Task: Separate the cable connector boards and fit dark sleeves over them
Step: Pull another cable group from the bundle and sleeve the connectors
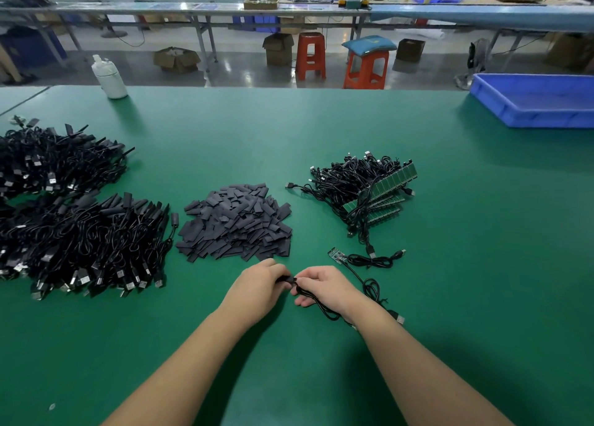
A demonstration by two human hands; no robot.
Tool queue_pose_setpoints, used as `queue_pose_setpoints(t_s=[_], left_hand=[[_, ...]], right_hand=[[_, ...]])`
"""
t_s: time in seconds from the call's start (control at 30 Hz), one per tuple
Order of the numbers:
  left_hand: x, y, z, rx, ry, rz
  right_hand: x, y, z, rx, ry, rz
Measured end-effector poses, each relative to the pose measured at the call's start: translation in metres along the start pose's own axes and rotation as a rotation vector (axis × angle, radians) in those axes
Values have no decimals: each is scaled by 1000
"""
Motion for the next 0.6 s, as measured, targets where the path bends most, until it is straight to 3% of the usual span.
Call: queue_pose_setpoints(t_s=[0.37,0.5,0.6], left_hand=[[4,6,2,-87,49,199],[6,8,5,-31,83,178],[8,9,5,77,92,35]], right_hand=[[-3,-1,-3,0,-1,-47],[-5,1,-6,9,-17,-29],[-5,1,-7,12,-38,-3]])
Point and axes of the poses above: each hand's wrist, its own z-axis towards the middle knuckle, its own y-axis out of the palm, x = y × z, the point moved 2 cm from there along z, towards the middle knuckle, and after that the axes turned 6 degrees about -x, right-handed, at the moved point
